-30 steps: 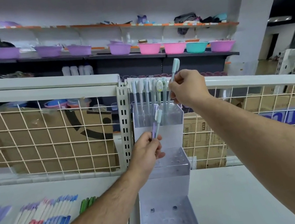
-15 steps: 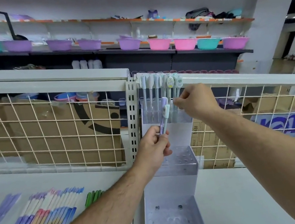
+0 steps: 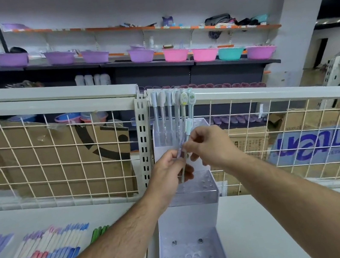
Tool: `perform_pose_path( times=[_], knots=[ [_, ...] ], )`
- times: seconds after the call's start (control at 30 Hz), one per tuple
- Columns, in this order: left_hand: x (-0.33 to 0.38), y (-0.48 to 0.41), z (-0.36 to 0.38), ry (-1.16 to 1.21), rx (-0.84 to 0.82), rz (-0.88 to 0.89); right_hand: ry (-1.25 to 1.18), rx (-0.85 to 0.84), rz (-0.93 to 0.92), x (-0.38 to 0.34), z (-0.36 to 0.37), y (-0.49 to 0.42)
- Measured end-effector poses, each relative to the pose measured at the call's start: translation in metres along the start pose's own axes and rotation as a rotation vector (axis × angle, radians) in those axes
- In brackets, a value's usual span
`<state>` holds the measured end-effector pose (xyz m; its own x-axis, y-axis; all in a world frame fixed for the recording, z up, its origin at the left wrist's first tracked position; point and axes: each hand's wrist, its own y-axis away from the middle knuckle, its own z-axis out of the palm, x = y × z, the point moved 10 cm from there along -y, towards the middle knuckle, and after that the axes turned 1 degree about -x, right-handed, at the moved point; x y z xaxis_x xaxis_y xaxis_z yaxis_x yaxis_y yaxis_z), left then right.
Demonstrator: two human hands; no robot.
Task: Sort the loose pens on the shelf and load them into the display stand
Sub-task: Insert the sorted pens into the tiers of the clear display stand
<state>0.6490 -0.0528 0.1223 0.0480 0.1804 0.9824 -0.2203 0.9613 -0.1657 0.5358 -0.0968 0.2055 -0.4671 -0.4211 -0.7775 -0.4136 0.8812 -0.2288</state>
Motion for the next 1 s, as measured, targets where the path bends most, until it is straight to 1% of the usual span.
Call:
perform_pose_path(
  times=[0.13, 0.27, 0.37, 0.5, 0.67, 1.0],
  knots=[
    [-0.004, -0.003, 0.002, 0.026, -0.008, -0.039, -0.05, 0.122, 0.005, -0.007, -0.034, -0.01],
    [-0.004, -0.003, 0.003, -0.021, -0.028, -0.05, -0.055, 0.292, -0.01, -0.021, -0.079, -0.028],
    [-0.005, -0.003, 0.003, -0.062, -0.035, -0.046, -0.021, 0.367, -0.008, -0.029, -0.099, -0.042],
    [-0.007, -0.006, 0.002, -0.123, -0.033, -0.029, 0.01, 0.392, -0.015, -0.035, -0.106, -0.06],
    [-0.008, -0.007, 0.002, -0.194, -0.018, -0.022, 0.108, 0.374, -0.044, -0.038, -0.093, -0.078],
    [-0.006, -0.006, 0.001, -0.195, -0.01, -0.034, 0.156, 0.387, -0.08, -0.04, -0.087, -0.089]
  ],
)
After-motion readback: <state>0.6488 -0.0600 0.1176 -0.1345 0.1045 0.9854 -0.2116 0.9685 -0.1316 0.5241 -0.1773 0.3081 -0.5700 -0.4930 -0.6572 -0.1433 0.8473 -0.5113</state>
